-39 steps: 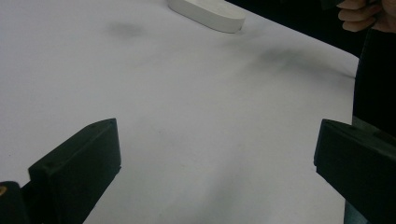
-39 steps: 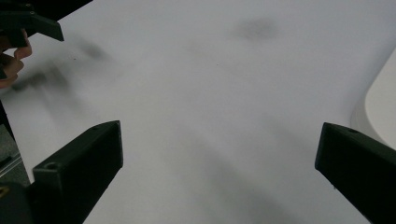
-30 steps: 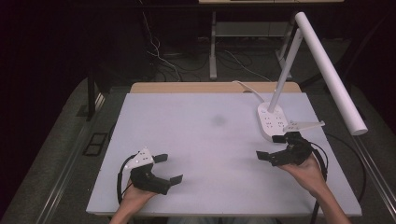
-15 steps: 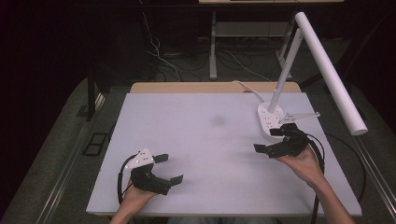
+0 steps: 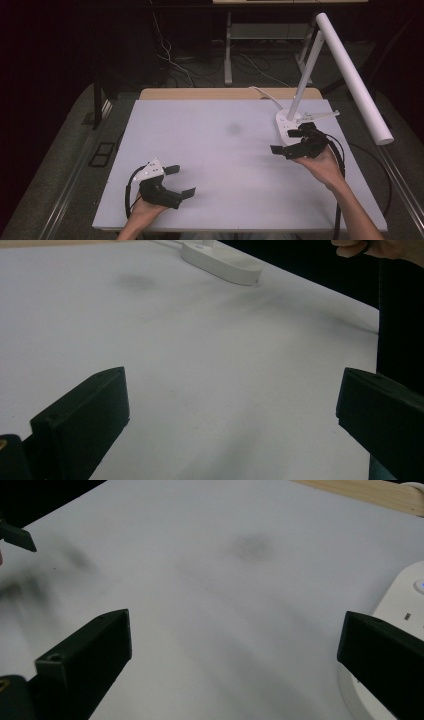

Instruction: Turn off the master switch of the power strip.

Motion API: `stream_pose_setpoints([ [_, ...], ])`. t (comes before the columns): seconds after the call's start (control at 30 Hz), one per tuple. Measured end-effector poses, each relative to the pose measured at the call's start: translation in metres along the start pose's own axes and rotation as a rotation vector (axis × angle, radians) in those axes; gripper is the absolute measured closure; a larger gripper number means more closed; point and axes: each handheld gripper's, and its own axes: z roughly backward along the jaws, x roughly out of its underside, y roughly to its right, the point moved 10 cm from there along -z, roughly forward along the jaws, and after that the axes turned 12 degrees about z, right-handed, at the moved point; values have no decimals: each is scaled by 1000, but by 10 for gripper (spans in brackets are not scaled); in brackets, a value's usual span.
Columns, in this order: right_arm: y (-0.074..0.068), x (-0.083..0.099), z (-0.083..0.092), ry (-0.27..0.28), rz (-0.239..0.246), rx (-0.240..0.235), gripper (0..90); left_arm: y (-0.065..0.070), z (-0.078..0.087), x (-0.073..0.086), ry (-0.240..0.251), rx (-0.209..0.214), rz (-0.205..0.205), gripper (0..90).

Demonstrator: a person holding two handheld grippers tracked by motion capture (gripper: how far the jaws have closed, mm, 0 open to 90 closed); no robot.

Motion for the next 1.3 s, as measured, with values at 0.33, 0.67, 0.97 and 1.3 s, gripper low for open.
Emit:
stream_pose_setpoints([
  [0.33,12,-5,-7,-6,-6,11,3,-1,0,1,-2,-1,2,0],
  [0.67,27,-11,-16,-24,-5,36,3,-2,1,1,-1,-4,5,0],
  [0.97,38,-15,-21,-19,-6,54,42,-3,1,1,-6,-9,2,0],
  [1.3,59,-13,-29,-70,4,98,56,-5,2,2,-9,-14,2,0],
])
